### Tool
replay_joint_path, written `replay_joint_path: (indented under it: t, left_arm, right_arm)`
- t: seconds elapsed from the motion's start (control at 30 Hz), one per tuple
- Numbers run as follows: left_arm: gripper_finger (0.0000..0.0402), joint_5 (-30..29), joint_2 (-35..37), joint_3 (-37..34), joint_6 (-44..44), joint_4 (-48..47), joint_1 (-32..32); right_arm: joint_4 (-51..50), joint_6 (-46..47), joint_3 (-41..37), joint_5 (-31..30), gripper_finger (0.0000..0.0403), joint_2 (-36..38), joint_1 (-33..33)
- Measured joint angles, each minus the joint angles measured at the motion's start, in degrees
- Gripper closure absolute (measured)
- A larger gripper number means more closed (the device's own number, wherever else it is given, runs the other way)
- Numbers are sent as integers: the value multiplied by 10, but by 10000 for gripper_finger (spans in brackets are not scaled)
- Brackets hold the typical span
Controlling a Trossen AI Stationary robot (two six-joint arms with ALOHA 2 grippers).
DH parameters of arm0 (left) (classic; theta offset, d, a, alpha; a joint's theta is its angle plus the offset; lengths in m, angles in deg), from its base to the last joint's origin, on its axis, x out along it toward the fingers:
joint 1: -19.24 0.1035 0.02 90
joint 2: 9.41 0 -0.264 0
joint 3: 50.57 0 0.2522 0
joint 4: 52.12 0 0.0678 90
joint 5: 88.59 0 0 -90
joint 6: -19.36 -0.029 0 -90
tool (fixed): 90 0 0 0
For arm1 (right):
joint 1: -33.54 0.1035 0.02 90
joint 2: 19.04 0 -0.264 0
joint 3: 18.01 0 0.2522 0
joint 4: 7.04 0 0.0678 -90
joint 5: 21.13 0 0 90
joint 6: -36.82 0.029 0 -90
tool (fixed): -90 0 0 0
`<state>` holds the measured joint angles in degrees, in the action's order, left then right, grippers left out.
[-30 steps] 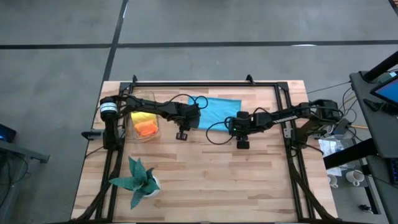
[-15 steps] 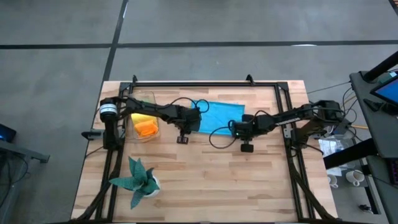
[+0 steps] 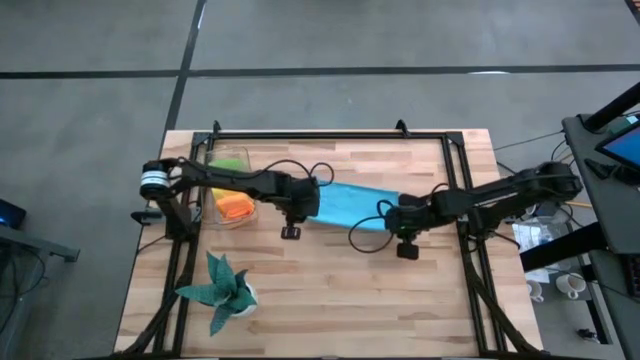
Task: Roll microfiber towels into tight, uniform cylinder then place into a basket
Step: Fold the blue microfiber towel
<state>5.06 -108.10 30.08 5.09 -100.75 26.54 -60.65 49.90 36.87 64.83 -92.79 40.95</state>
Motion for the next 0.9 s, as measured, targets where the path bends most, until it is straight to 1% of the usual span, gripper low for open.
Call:
replay_joint_path:
  t: [0.07, 0.2, 0.3, 0.37, 0.57, 0.63, 0.8, 0.9]
  left_arm:
    - [401, 0, 11, 8, 2, -2, 2]
    - [401, 0, 26, 25, 2, 20, 20]
    - [401, -1, 24, 28, 0, 33, 42]
    - [401, -3, 17, 28, 0, 53, 58]
    - [401, -13, -19, 28, 0, 84, 100]
    - [401, -27, -32, 28, 1, 98, 109]
    - [401, -61, -67, 28, 1, 129, 120]
    - [401, -66, -82, 28, 1, 155, 121]
  right_arm:
    - [-3, 0, 0, -3, 394, 25, 0]
    - [-17, 0, 0, -59, 394, 60, -17]
    - [-26, 0, -2, -81, 394, 69, -40]
    - [-27, -1, -6, -84, 394, 68, -57]
    - [-20, -9, -12, -99, 394, 31, -109]
    - [-16, -13, -12, -110, 394, 14, -123]
    - [6, -27, -12, -124, 394, -34, -150]
    - [24, -35, -12, -126, 394, -65, -159]
